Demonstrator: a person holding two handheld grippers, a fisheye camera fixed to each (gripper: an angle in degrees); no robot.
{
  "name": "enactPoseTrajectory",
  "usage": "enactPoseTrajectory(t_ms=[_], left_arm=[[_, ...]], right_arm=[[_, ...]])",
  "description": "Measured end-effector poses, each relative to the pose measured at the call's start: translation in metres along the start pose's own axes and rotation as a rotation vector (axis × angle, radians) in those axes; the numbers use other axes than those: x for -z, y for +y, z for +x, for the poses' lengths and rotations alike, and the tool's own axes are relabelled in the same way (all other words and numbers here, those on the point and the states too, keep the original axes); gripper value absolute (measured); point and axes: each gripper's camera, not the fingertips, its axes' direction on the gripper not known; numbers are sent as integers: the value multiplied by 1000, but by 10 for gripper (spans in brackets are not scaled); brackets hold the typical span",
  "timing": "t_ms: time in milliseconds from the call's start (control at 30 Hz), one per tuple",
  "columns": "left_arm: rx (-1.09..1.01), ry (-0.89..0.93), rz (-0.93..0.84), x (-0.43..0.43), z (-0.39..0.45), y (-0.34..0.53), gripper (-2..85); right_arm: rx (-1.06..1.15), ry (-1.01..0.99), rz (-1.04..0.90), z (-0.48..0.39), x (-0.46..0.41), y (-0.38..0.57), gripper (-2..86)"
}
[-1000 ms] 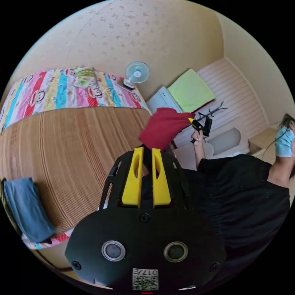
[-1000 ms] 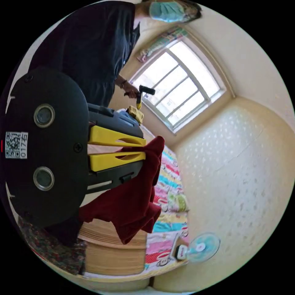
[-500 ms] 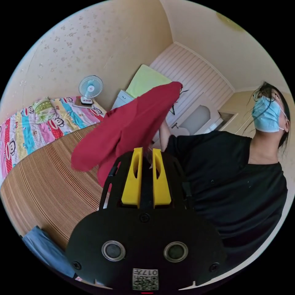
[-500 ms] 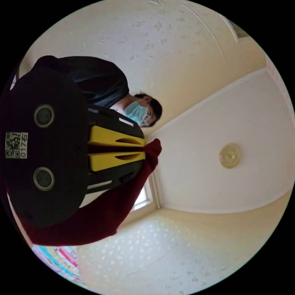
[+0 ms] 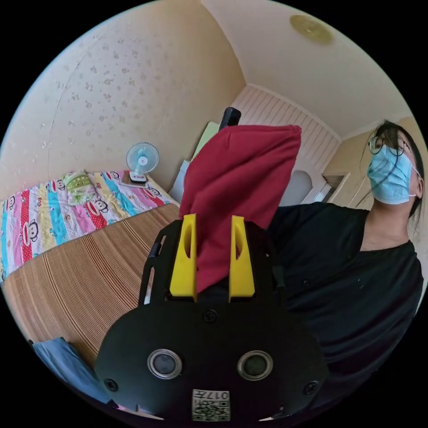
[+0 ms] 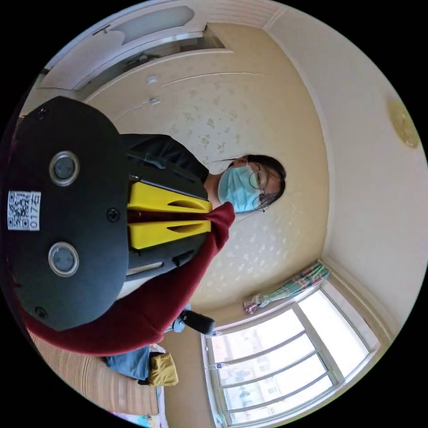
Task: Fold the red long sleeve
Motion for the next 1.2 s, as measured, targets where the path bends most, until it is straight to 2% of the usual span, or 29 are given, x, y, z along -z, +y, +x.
enactPoseTrajectory(t_ms=[133,200,400,500,533,633,733,767,867,1033,1100,1133,1200], left_arm=[[-3,-44,54,12,1,4,132],[-19,-39,59,15,3,7,140],[-123,10,-8,-1,1,8,161],[-225,261,-75,-18,0,10,60],[-272,381,-54,-17,0,14,17],[-219,428,79,6,-15,26,1],[-210,609,340,50,-37,46,-5],[-163,565,403,63,-43,54,-6],[-173,524,404,77,-41,57,-8],[-259,627,480,85,-24,44,-8],[-302,632,460,87,-14,34,-8],[-325,611,452,90,-6,30,-8],[-339,593,454,94,1,27,-8]], right_arm=[[70,66,-115,-17,-41,-6,27],[100,176,-159,-27,-60,-6,26],[157,278,-164,-16,-69,5,23],[137,298,-105,2,-43,13,24],[135,301,-95,5,-36,15,24],[120,310,-39,16,3,28,24],[3,456,56,26,46,42,24],[-38,488,94,31,62,48,25],[-22,522,119,44,78,53,25],[-351,591,238,108,143,58,24],[-712,617,297,152,191,84,24],[-811,620,293,164,202,94,24],[-1147,712,165,206,241,141,26]])
